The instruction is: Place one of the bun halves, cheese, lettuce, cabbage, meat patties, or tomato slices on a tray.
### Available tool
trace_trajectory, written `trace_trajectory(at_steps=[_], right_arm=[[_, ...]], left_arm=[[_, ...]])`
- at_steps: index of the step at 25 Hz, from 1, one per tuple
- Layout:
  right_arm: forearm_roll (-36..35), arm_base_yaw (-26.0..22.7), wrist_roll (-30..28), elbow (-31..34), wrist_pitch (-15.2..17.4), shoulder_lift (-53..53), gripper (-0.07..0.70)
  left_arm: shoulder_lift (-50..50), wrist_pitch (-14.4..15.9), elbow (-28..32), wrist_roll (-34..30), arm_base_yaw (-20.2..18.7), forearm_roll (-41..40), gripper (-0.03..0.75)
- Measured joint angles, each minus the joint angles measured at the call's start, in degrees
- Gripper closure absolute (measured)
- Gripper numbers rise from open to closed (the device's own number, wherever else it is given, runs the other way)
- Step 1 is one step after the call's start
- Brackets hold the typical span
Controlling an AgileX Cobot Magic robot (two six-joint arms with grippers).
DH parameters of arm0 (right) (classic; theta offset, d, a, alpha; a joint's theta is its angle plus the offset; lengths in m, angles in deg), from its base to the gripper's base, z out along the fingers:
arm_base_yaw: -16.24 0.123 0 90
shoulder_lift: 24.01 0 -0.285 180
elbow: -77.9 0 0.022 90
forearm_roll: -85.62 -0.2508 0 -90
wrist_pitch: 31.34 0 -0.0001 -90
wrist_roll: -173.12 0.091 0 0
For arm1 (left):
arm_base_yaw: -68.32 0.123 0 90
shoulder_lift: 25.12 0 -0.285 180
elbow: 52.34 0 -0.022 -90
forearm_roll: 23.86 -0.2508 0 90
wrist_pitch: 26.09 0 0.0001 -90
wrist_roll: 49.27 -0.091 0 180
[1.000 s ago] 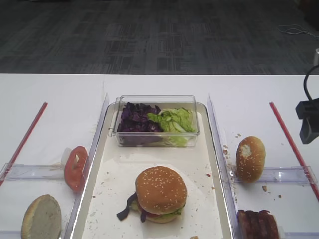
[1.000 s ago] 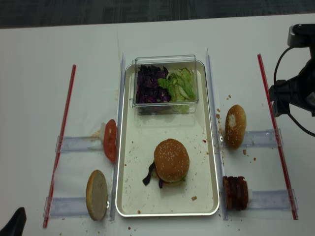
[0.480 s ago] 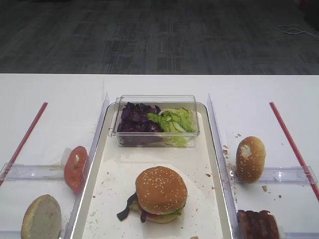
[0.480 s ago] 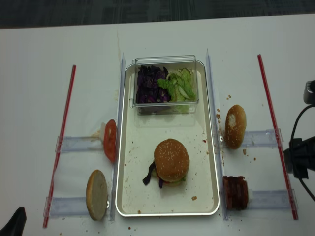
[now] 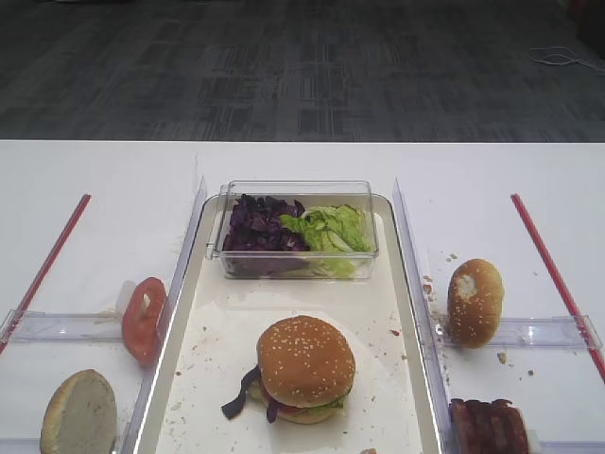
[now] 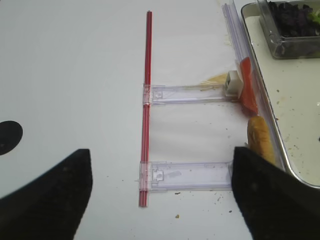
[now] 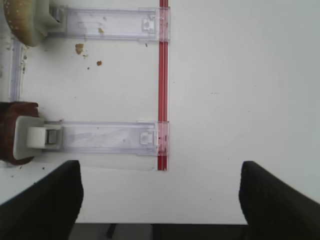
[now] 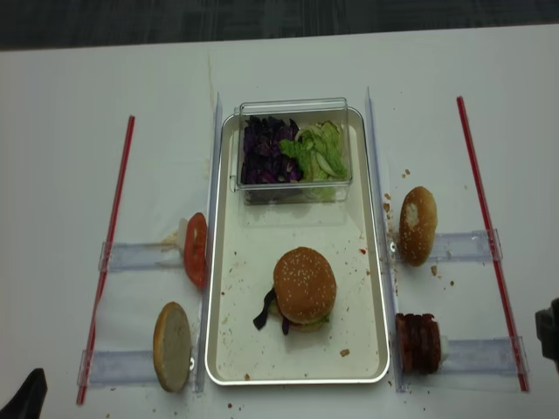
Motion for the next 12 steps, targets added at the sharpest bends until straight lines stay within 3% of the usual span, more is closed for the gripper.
trace_trajectory(at_steps=[12], right_arm=[[-1.5,0.0,-2.1,0.9,2.3,19.9,-0.029]], left_arm=[[0.0,0.0,0.0,0.0,0.0,0.0,0.154]])
